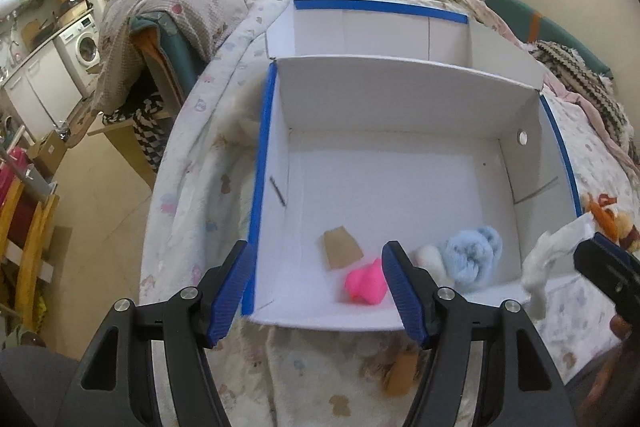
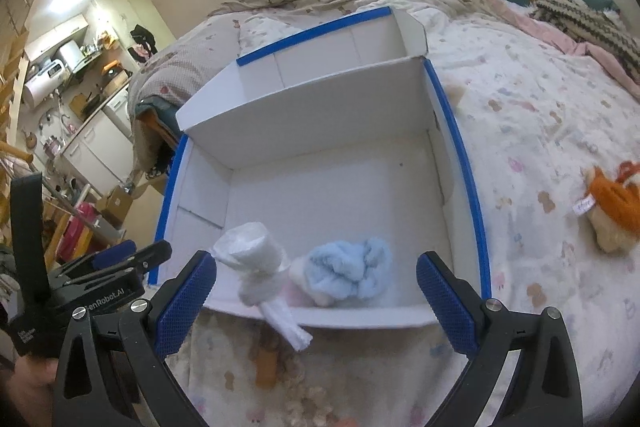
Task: Organize soft objects
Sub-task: 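Withdraw both open tools back from the box, then move the right tool over the box and down toward the white lace scrunchie, then grasp the white lace scrunchie on the bed with the right tool, then carry the scrunchie over the box with the right tool while the left tool approaches the clear plastic packet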
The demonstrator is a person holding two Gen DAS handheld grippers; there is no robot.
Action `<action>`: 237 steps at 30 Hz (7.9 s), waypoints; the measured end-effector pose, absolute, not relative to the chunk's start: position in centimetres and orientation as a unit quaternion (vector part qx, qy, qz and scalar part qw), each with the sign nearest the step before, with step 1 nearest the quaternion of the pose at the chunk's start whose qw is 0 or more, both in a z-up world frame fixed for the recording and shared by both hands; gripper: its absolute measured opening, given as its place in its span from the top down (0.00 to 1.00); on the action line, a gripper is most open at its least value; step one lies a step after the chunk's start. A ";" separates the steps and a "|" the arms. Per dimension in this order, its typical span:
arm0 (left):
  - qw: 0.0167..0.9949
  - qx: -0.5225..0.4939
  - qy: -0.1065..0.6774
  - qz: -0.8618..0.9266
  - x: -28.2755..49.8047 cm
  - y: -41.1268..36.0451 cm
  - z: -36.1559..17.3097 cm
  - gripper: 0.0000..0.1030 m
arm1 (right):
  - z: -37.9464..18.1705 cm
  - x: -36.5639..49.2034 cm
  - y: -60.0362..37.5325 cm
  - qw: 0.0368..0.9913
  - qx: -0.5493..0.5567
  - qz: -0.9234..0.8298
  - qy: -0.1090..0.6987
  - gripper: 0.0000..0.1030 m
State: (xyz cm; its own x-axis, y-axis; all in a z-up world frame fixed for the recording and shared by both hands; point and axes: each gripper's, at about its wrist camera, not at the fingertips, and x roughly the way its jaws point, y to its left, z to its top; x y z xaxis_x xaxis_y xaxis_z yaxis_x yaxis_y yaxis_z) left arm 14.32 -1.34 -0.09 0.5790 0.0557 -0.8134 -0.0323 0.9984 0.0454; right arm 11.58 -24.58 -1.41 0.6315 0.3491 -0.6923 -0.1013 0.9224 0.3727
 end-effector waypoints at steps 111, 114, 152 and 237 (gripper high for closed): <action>0.853 -0.057 0.513 0.076 11.2 3.9 -6.2 0.38 | -4.0 17.3 -25.4 0.862 0.134 0.053 0.486 0.37; 0.855 -0.051 0.512 0.071 11.2 3.5 -6.1 0.38 | -3.2 16.8 -26.0 0.872 0.152 0.052 0.463 0.13; 0.844 -0.021 0.526 0.099 11.4 4.0 -7.9 0.38 | -13.2 7.7 -19.9 0.768 0.102 0.179 0.606 0.13; 0.906 -0.018 0.421 0.037 10.8 2.1 2.0 0.96 | -1.3 7.9 -24.3 0.881 0.125 0.148 0.431 0.82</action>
